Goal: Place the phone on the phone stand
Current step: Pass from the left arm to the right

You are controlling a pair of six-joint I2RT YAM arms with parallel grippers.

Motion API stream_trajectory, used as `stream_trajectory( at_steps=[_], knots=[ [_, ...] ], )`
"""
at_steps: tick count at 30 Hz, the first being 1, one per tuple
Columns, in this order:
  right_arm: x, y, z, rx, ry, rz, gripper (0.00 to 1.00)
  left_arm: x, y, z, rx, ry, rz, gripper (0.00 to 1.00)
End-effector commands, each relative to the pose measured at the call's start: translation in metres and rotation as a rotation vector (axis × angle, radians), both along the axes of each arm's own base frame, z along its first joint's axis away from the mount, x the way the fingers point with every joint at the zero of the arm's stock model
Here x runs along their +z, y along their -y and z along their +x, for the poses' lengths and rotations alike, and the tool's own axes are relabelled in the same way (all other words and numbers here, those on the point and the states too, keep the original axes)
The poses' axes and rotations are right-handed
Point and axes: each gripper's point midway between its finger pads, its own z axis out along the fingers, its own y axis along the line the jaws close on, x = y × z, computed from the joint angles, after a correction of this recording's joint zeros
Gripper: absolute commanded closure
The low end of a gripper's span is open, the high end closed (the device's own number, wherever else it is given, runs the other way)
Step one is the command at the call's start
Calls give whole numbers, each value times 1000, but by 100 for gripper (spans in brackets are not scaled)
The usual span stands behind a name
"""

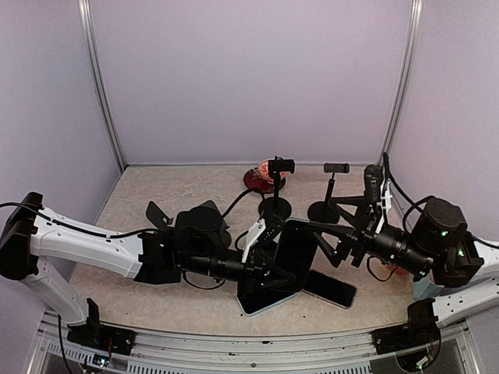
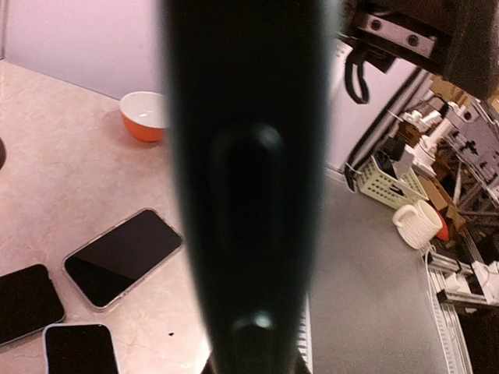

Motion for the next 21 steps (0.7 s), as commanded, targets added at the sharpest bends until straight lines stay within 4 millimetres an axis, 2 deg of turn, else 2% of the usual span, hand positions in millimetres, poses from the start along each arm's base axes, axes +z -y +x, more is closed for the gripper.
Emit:
stream_trajectory(
  at_steps=[1, 9, 12, 21],
  knots=[
    [-2, -22, -23, 162, -1, -60, 0, 32, -5, -34, -212, 77, -112, 100],
    [11, -40, -45, 317, -29, -27, 1, 40, -16, -45, -258, 84, -156, 100],
    [14, -44, -47, 346, -44, -18, 7, 40, -18, -48, -274, 84, -157, 100],
    [2, -63, -51, 434, -99, -35, 22, 45, -23, -52, -291, 82, -183, 100]
  ],
)
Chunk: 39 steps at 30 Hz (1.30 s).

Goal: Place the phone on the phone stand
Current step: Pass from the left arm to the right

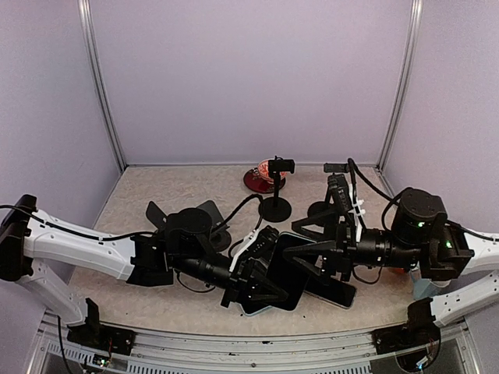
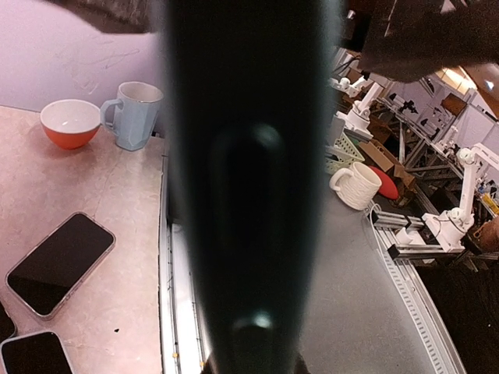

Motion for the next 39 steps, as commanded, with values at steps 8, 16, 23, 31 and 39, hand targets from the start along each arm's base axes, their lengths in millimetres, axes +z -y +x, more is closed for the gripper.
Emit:
stream_trajectory(
  at_steps=[8, 16, 23, 31, 39],
  knots=[
    [12, -15, -9, 99, -31, 44, 33, 29, -4, -1, -4, 50, -106, 100],
    [11, -26, -12, 145, -36, 36, 55, 23, -1, 1, 7, 42, -91, 100],
    [12, -28, -12, 156, -36, 38, 70, 23, -1, 2, 9, 44, -91, 100],
    [20, -23, -9, 143, -33, 68, 98, 21, 0, 3, 14, 40, -82, 100],
    [18, -15, 3, 67, -35, 50, 100, 25, -3, 11, 71, 70, -79, 62]
  ],
)
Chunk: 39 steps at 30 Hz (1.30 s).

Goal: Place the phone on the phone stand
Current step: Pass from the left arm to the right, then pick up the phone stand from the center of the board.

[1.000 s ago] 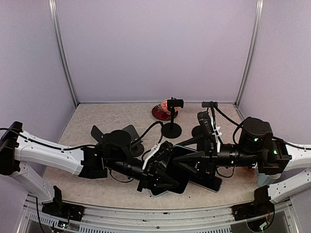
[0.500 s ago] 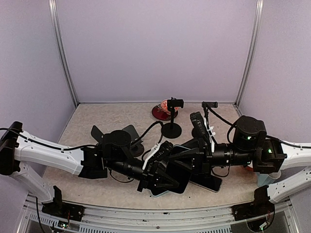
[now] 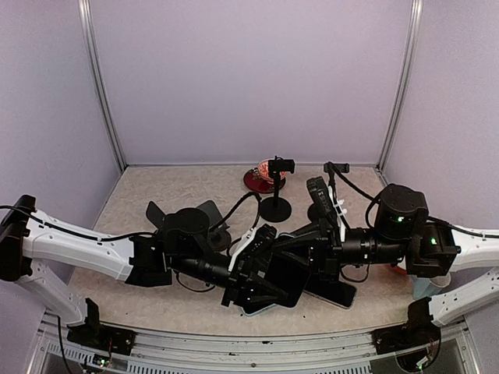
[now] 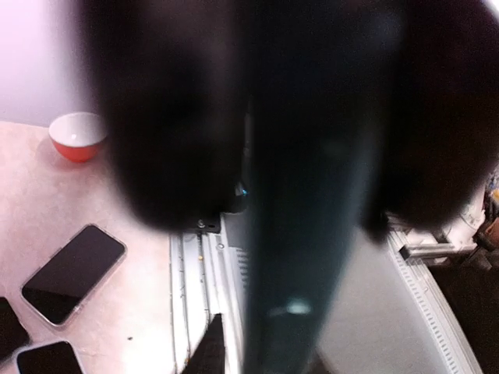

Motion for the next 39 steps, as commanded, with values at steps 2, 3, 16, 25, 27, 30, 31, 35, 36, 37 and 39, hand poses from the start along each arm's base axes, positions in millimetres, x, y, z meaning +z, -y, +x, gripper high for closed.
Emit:
stream_trajectory(
  at_steps=[2, 3, 16, 25, 27, 30, 31, 35, 36, 37, 39],
  knots=[
    [27, 23, 24, -153, 30, 46, 100, 24, -5, 16, 96, 47, -46, 45],
    [26, 31, 32, -204, 24, 37, 100, 25, -6, 22, 121, 52, -43, 36],
    [-33, 146, 92, -729, -153, -78, 100, 55, -20, 145, 586, 150, 29, 1],
    [-78, 171, 111, -879, -234, -183, 100, 97, -11, 226, 652, 135, -134, 1],
    [-88, 174, 117, -899, -255, -207, 100, 96, 7, 236, 634, 148, -101, 1],
    [-100, 176, 125, -903, -283, -224, 100, 91, 35, 253, 622, 149, -54, 1],
    [-104, 177, 127, -904, -292, -229, 100, 88, 43, 258, 618, 149, -43, 1],
    [-115, 180, 134, -916, -315, -239, 100, 72, 68, 279, 643, 136, 2, 1],
    [-116, 181, 135, -920, -316, -240, 100, 69, 72, 286, 662, 133, 11, 1],
    [-117, 182, 136, -927, -317, -241, 100, 72, 77, 292, 684, 132, 8, 1],
    [-118, 186, 138, -943, -321, -244, 100, 67, 84, 305, 736, 129, 24, 1]
  ],
)
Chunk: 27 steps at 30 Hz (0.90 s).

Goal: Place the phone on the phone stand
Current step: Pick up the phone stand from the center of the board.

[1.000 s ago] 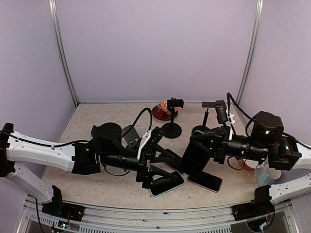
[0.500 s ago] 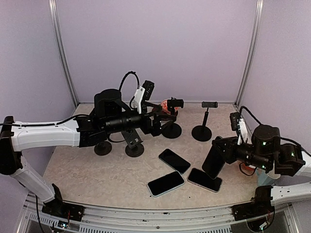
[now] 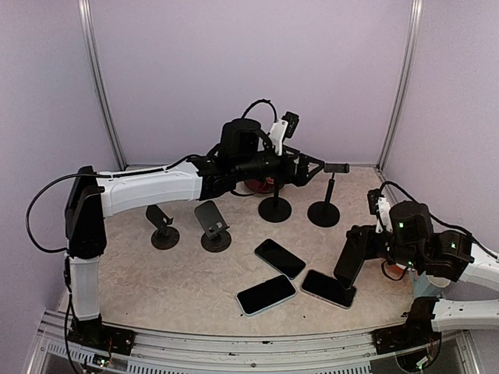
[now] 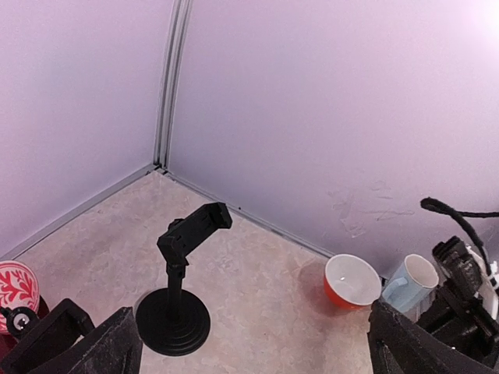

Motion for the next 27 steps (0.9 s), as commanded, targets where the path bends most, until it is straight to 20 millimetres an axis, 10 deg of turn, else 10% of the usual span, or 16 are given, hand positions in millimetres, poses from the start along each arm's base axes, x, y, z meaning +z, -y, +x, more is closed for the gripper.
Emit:
stream_trajectory(
  at_steps=[1, 27],
  knots=[
    [12, 1, 7, -22, 25, 59, 100, -18, 17, 23, 101, -30, 54, 1],
    [19, 17, 1, -74, 31, 99, 100, -74, 50, 89, 581, 93, -73, 13]
  ],
)
